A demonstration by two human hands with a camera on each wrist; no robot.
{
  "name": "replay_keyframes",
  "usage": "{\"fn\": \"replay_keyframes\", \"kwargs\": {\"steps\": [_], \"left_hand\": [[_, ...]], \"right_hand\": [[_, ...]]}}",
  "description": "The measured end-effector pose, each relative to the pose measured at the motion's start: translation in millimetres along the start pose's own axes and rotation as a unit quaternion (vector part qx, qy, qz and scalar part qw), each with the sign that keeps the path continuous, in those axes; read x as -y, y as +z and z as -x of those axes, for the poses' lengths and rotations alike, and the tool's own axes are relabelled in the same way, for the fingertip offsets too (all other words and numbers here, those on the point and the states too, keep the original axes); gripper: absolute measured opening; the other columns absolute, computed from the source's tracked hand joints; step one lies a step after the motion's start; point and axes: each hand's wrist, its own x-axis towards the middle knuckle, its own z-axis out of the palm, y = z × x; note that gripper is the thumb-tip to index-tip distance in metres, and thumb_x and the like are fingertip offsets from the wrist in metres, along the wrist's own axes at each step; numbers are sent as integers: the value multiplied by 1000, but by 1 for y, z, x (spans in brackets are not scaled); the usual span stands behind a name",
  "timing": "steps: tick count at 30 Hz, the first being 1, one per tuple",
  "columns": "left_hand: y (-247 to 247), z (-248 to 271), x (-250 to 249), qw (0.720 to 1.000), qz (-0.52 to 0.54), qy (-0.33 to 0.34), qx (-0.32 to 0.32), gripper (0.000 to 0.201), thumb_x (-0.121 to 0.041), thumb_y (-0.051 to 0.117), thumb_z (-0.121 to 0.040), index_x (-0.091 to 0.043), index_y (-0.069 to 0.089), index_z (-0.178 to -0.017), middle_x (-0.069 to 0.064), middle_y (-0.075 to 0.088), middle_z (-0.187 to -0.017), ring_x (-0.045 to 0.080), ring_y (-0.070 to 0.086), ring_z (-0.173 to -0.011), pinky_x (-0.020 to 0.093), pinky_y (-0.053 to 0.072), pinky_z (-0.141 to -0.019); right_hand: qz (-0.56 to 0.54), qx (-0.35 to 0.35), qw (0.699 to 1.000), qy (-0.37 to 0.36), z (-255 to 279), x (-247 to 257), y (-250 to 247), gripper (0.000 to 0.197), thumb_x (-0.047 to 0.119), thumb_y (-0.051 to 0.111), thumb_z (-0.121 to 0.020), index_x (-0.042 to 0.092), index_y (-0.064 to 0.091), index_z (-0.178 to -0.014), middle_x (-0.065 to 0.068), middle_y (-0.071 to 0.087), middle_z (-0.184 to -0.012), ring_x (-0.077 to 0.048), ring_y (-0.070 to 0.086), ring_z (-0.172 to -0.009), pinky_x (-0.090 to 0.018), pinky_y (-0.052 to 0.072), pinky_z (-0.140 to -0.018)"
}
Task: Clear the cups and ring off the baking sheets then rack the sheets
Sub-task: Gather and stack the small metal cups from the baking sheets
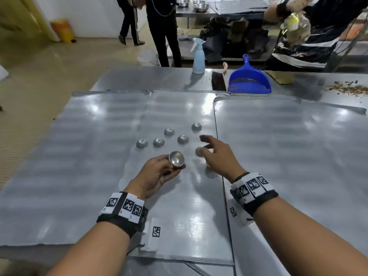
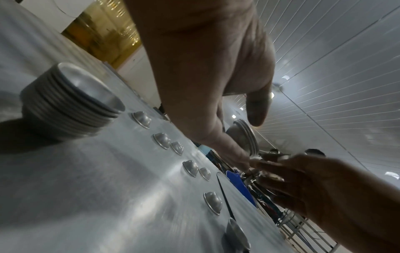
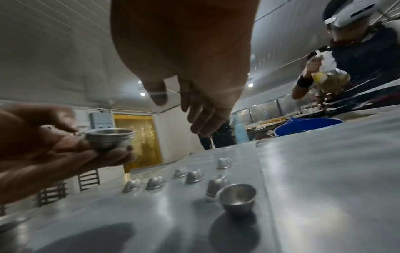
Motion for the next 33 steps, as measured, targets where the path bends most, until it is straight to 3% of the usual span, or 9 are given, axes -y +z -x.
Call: {"fn": "replay_keyframes", "kwargs": {"steps": [2, 6, 9, 16, 20, 23, 25, 33], "left_hand": [[1, -2, 7, 1000, 4, -5, -15, 21, 7, 55, -92, 7, 67, -110, 26, 73, -106, 33, 73, -106, 31, 59, -91], [2, -5, 17, 1000, 7, -11, -26, 20, 4, 59, -93, 5, 67, -112, 24, 74, -107, 30, 73, -105, 30, 59, -91], [3, -8, 23, 999, 14, -16, -28, 24, 5, 60, -92, 5, 66, -116, 25, 73, -111, 32, 71, -110, 30, 59, -92], [5, -16, 35, 998, 13, -33, -45, 29, 5, 61, -93, 5, 63, -122, 25, 72, -117, 34, 71, -111, 33, 58, -94], [8, -21, 39, 998, 18, -42, -46, 30, 5, 61, -93, 6, 63, -123, 26, 71, -119, 34, 71, -111, 36, 58, -95], [12, -21, 40, 998, 17, -42, -47, 30, 5, 63, -92, 7, 63, -122, 27, 71, -118, 33, 72, -109, 37, 57, -96], [15, -21, 40, 998, 18, -41, -48, 31, 5, 63, -91, 8, 63, -121, 28, 71, -118, 33, 72, -109, 35, 59, -94], [19, -16, 42, 998, 11, -43, -55, 33, 3, 59, -86, 8, 67, -117, 30, 71, -114, 35, 71, -110, 36, 56, -96]], "right_hand": [[103, 4, 994, 36, -12, -19, -12, 44, 22, 56, -91, 20, 58, -135, 1, 62, -135, -17, 61, -110, -32, 46, -96], [225, 91, 968, 69, -22, -49, -12, 55, 29, 61, -88, 19, 52, -141, -8, 56, -142, -27, 52, -128, -36, 43, -102], [265, 136, 952, 65, -25, -61, -3, 58, 39, 65, -83, 21, 54, -138, -10, 60, -133, -31, 55, -122, -36, 47, -97], [314, 132, 939, 42, -30, -75, 3, 36, 40, 63, -88, 21, 64, -118, -6, 68, -112, -30, 56, -110, -37, 50, -85], [295, 128, 946, 44, -27, -77, 2, 33, 41, 61, -86, 21, 65, -111, -6, 68, -110, -30, 57, -106, -34, 49, -80], [264, 117, 956, 47, -24, -76, 0, 44, 39, 64, -85, 19, 61, -125, -8, 67, -120, -31, 57, -113, -36, 49, -86], [239, 106, 964, 38, -23, -72, -4, 45, 37, 66, -85, 18, 61, -125, -8, 67, -121, -31, 59, -112, -35, 49, -86], [80, 108, 988, -70, -7, -35, -1, 53, 36, 75, -84, 20, 60, -132, 3, 67, -121, -12, 62, -103, -30, 51, -90]]}}
